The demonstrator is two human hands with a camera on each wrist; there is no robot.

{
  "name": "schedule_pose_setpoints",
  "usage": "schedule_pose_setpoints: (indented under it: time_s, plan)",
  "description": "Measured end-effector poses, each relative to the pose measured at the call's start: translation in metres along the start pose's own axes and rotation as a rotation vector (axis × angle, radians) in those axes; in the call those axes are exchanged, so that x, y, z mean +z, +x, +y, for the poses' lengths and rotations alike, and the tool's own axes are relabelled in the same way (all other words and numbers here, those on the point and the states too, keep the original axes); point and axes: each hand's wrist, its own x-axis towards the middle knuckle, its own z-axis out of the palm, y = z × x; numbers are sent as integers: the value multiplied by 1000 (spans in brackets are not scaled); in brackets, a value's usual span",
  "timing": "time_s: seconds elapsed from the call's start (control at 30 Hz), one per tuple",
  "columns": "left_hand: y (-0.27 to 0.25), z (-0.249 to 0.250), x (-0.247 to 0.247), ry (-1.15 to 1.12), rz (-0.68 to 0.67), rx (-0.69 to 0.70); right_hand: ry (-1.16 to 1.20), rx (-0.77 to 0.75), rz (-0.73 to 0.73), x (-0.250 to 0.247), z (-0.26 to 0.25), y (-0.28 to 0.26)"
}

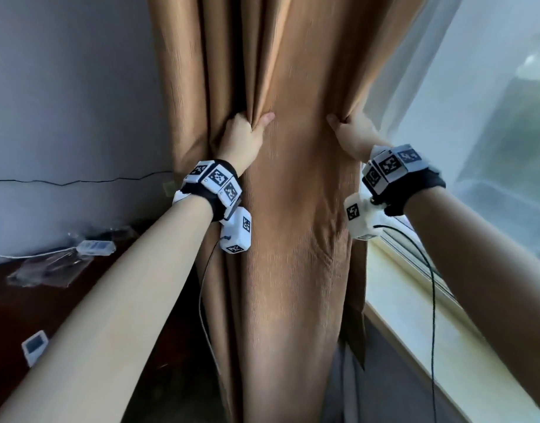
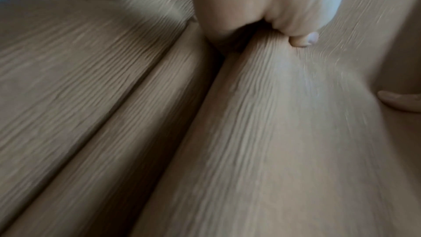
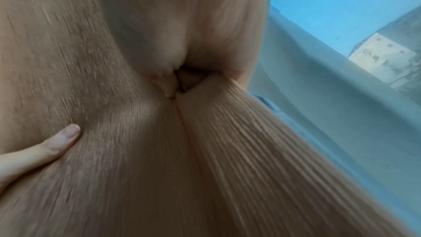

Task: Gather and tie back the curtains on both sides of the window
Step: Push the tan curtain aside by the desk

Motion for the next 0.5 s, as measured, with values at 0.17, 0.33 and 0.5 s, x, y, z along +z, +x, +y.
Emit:
schedule_pose_setpoints:
  time_s: [0.17,0.33,0.5]
  plan:
    - [69,-56,3,-42,57,-56,39,-63,-58,63,-28,68]
    - [147,-108,7,-55,123,-79,64,-122,-61,123,-60,139]
    - [223,-150,20,-69,182,-103,122,-154,-120,166,-82,210]
